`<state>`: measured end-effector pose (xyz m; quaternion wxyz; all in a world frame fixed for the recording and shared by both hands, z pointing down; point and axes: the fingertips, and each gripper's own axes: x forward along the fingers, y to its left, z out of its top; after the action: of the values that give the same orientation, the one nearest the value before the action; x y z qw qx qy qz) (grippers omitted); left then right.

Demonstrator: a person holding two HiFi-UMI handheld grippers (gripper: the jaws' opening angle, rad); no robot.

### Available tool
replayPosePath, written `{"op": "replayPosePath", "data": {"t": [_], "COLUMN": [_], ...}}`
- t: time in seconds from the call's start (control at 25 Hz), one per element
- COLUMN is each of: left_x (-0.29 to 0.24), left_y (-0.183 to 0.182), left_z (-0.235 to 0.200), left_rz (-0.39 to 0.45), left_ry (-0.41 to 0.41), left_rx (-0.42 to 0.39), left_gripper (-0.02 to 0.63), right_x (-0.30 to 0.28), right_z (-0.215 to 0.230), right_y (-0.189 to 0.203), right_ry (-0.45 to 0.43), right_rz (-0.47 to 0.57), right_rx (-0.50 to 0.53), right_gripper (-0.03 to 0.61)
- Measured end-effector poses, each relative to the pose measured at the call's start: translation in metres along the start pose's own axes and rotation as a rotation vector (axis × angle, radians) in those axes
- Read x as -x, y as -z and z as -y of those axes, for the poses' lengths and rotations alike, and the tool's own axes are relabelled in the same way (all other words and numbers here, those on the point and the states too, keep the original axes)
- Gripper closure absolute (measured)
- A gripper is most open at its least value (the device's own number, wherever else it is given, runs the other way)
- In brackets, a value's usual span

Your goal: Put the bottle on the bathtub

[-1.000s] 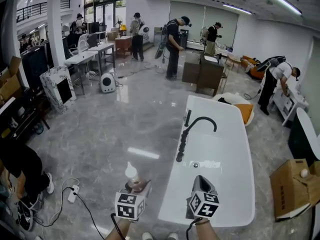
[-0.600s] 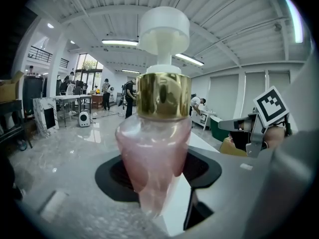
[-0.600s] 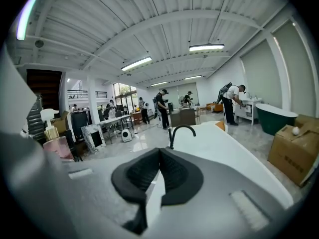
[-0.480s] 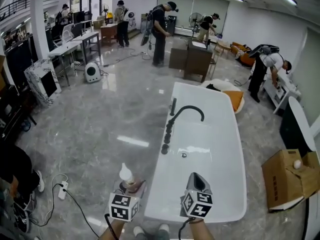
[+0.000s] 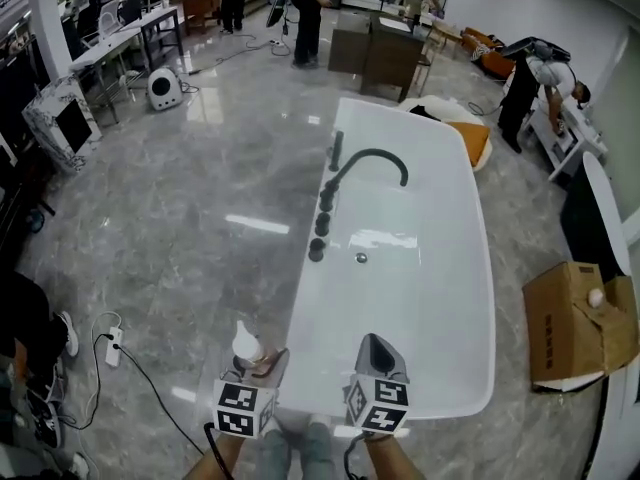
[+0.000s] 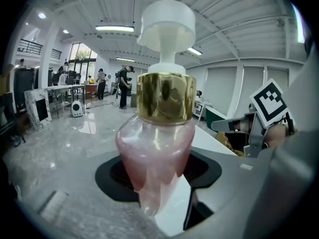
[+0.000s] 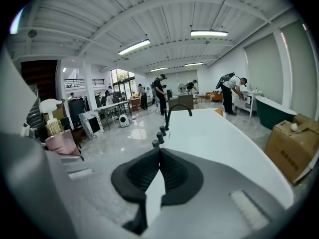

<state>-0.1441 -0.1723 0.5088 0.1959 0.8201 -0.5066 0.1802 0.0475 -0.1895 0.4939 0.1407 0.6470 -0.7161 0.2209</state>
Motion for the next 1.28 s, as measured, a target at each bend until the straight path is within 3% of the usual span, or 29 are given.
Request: {"op": "replayPosePath", "data": {"t": [0.48,0.68,1.28], "left_x": [-0.041,-0.054,-0.111], "left_y": [0.064,0.065,0.048], "left_z": [-0.005,0.001,-0.01], "left_rz": [-0.087,-0.04,-0.026], "left_ry": [0.03,0.076,0.059], "left_rx": [0.006,-0.013,-0.053], "left_gripper": [0.365,0.37,0.37], "right_x": [-0.039,-0.044,-0.083], "right_z": [0.005,0.011,0.05], "right_y": [0.072,0.082,0.083], "right_ry": [0.002,0.005,0.053], "right_rz": [-0.117,-0.13,-0.11], "right_rx": [-0.034,-0.036,-0.074], "right_gripper": [0.575,0.575,0.575]}}
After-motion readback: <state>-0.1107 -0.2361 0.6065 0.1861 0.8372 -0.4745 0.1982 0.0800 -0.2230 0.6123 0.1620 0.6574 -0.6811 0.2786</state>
